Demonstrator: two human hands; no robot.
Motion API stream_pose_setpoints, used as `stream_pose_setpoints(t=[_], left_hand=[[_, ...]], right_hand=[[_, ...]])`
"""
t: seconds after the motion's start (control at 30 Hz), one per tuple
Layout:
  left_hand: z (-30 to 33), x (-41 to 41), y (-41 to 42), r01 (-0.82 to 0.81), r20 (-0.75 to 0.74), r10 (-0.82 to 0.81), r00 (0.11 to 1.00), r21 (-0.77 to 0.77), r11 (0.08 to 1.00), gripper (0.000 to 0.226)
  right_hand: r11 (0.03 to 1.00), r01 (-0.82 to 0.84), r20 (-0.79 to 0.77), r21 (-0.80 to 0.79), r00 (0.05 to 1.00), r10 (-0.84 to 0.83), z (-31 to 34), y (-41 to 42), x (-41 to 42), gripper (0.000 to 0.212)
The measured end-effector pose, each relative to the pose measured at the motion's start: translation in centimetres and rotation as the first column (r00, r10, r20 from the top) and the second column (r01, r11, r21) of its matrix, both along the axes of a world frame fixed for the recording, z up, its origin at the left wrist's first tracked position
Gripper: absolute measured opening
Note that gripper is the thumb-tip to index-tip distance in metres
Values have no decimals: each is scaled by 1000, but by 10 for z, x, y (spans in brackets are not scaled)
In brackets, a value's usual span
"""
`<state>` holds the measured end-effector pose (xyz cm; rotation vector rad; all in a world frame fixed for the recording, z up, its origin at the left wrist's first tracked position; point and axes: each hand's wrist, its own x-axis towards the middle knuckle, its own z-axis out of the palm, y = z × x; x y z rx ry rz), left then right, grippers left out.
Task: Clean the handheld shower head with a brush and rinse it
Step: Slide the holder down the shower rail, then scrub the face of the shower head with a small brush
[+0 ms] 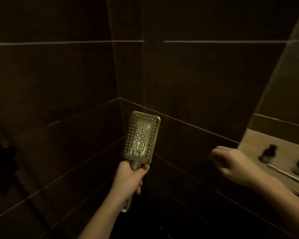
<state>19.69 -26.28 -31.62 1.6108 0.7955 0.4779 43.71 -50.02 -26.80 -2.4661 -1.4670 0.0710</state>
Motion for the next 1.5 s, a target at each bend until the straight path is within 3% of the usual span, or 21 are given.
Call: stream_pose_setpoints(t=[0.1, 0.17, 0.3, 0.4, 0.57, 0.8, 1.0, 1.1, 1.23, 1.37, 1.5], left_hand=[[-10, 33, -26, 94, 16, -94, 995, 23, 995, 9], [-17, 51, -42, 156, 15, -156, 988, 15, 988, 12], [-30, 78, -69, 267, 8, -267, 964, -34, 963, 6], [-34, 93, -81, 310, -20, -311, 950, -54, 949, 11], [-35, 107, -90, 328, -48, -334, 941, -103, 939, 14], [-38, 109, -86, 338, -78, -344, 936, -84, 937, 13], [-38, 106, -81, 327, -67, -334, 940, -100, 940, 13], [-37, 105, -79, 318, -77, -327, 942, -107, 942, 14], [-35, 101, -78, 302, -75, -312, 947, -123, 945, 14], [-34, 92, -72, 293, -67, -302, 951, -119, 949, 11], [-35, 75, -60, 256, -77, -267, 961, -127, 958, 13]], right_hand=[[983, 106, 293, 152, 945, -147, -6, -73, 15, 30], [954, 196, 406, 226, 872, -275, -15, -108, 27, 31], [838, 514, 336, 184, 768, -545, -45, -151, 51, 46], [785, 616, 255, 64, 751, -609, -75, -163, 59, 58], [785, 616, 237, -61, 773, -588, -113, -167, 69, 72], [811, 583, 256, -45, 792, -555, -114, -166, 82, 62], [798, 568, 143, 203, 789, -598, -112, -168, 78, 41], [800, 570, 87, 189, 801, -592, -109, -169, 79, 46], [822, 487, 80, 294, 845, -529, -102, -165, 74, 44], [729, 529, -63, 435, 825, -562, -86, -156, 62, 45], [716, 465, -30, 521, 848, -529, -88, -144, 33, 45]])
